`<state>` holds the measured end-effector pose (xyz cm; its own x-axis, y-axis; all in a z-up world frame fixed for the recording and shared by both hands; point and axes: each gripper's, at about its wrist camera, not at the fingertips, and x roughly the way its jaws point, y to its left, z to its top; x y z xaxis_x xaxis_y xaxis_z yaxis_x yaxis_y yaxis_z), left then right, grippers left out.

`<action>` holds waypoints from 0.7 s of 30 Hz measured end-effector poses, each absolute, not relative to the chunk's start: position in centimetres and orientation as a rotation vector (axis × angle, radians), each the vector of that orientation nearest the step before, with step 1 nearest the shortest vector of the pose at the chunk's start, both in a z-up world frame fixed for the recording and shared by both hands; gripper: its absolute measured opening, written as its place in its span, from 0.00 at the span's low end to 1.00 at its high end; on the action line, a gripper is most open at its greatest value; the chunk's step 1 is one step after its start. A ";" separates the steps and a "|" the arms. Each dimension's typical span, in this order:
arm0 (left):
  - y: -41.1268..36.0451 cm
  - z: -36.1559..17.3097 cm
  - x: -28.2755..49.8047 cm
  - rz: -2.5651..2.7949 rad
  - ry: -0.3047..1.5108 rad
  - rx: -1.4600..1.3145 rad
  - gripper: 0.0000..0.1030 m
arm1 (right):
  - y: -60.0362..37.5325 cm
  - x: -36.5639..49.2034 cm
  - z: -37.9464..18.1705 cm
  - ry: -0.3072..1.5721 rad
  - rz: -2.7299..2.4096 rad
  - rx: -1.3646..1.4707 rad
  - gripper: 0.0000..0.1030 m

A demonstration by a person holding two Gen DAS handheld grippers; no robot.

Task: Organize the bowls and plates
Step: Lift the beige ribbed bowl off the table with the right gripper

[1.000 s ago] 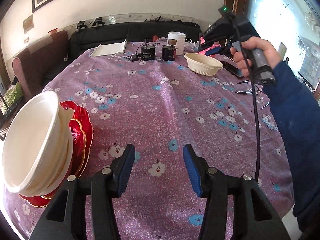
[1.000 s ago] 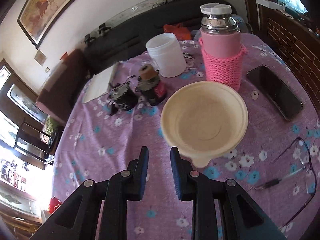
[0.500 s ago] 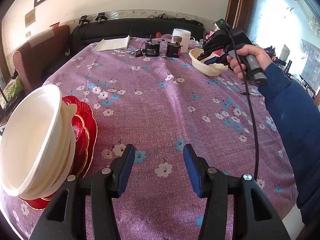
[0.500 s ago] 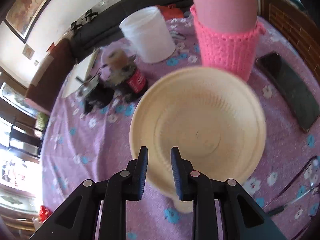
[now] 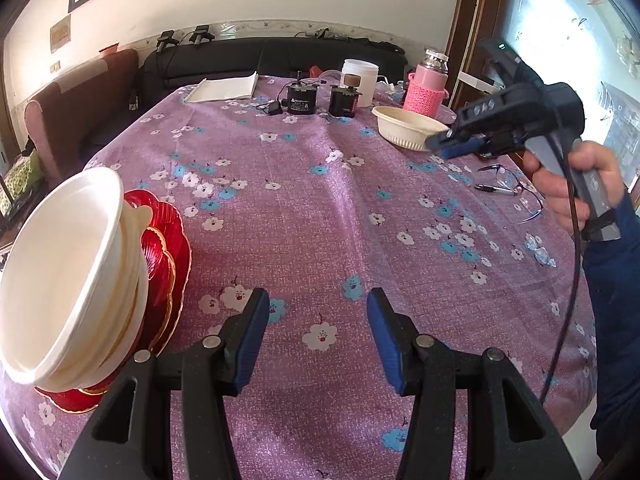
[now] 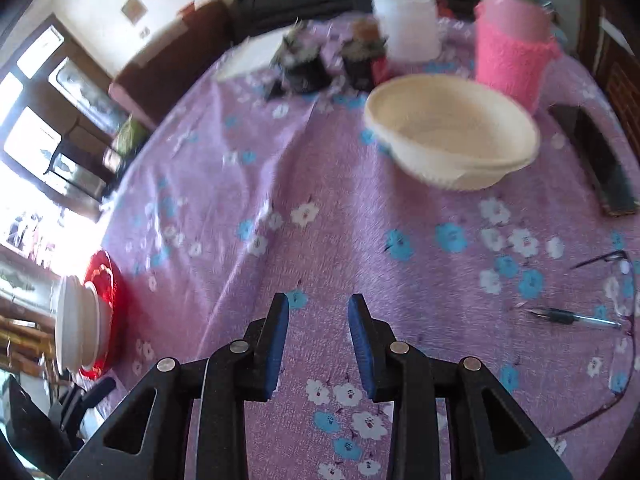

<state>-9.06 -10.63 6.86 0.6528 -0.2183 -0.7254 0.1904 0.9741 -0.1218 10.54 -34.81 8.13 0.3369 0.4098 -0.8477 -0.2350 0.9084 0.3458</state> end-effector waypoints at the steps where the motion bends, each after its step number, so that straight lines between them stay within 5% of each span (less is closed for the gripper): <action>1: -10.8 6.9 -9.2 -0.236 0.826 -0.033 0.49 | -35.9 10.4 8.6 1.129 0.387 0.224 0.34; 5: -11.0 7.0 -9.5 -0.237 0.823 -0.026 0.49 | -40.7 11.0 9.0 1.047 0.244 0.478 0.55; 15: -10.5 7.1 -9.3 -0.227 0.823 -0.034 0.49 | -43.0 15.5 3.4 1.015 0.098 0.948 0.53; 17: -10.3 7.0 -9.2 -0.227 0.827 -0.038 0.49 | -43.3 15.7 3.0 1.001 0.062 0.964 0.33; 21: -10.1 6.9 -8.9 -0.229 0.827 -0.043 0.49 | -43.2 16.1 2.5 1.039 0.065 0.975 0.15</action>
